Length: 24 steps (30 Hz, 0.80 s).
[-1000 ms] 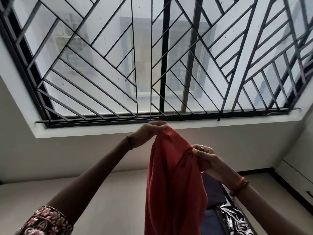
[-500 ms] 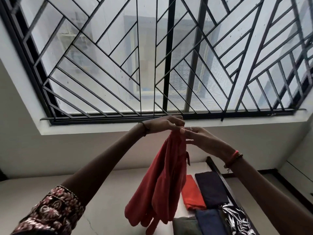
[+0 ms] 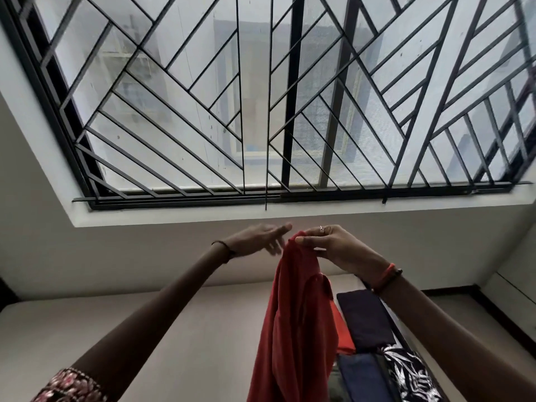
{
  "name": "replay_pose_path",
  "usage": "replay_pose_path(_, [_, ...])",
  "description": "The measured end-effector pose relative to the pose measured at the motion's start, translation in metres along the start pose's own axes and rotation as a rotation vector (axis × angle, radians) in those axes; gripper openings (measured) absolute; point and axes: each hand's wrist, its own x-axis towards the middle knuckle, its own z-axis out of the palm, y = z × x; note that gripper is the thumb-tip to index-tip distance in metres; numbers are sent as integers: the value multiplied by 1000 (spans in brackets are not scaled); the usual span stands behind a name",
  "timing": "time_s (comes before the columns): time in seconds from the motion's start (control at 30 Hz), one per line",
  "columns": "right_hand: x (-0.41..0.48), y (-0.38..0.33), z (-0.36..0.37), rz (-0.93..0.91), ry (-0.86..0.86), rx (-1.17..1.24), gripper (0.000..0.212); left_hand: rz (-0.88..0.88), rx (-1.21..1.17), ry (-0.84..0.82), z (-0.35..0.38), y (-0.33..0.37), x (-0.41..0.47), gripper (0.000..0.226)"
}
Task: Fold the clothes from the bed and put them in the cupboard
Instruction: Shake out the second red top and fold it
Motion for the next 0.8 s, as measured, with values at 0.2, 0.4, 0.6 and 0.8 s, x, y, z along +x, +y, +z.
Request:
replay_pose_path(0.2, [-3, -1, -2, -49, 107, 88, 12, 74, 103, 111, 36, -42, 4, 29])
replay_pose_path(0.4, [-9, -9, -10, -237, 177, 92, 16, 129, 4, 235, 28, -20, 16, 27])
replay_pose_path(0.6, [-13, -20, -17, -370, 224, 154, 26, 79, -351, 249, 22, 28, 26, 33])
replay_pose_path(0.8, [-15, -27, -19, -488, 376, 66, 23, 215, 166, 244, 1, 44, 29, 48])
